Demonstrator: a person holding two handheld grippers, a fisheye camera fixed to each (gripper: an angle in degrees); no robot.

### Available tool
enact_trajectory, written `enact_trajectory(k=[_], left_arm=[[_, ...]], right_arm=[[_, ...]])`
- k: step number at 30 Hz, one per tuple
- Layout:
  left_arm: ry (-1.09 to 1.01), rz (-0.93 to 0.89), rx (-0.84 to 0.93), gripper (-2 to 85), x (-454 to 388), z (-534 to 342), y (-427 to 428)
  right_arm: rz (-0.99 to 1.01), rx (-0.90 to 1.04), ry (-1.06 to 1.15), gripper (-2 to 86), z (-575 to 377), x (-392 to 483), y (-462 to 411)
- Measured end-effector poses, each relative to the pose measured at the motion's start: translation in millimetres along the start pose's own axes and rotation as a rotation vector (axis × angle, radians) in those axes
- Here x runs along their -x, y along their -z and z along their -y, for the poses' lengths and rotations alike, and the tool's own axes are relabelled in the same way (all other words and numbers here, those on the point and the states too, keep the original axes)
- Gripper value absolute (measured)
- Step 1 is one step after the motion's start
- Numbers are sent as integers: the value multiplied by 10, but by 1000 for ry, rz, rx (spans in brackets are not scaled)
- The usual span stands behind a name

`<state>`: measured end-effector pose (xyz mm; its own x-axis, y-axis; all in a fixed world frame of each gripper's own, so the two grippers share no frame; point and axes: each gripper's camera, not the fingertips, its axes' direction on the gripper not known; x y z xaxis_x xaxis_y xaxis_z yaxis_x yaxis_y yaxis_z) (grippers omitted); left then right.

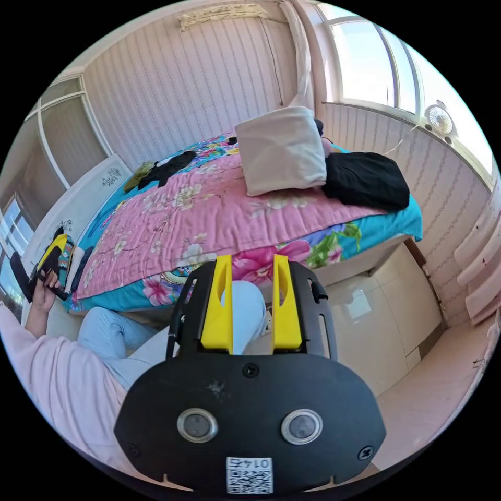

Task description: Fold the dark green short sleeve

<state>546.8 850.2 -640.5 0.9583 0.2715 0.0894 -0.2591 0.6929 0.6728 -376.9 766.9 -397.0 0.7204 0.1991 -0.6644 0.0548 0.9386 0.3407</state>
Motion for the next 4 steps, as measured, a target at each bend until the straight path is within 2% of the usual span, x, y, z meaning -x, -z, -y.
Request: enact_trajectory(k=[4], left_arm=[[-76, -164, 49, 101, -616, 557, -1089]], right_arm=[[-68, 11, -8, 117, -244, -651, -32]])
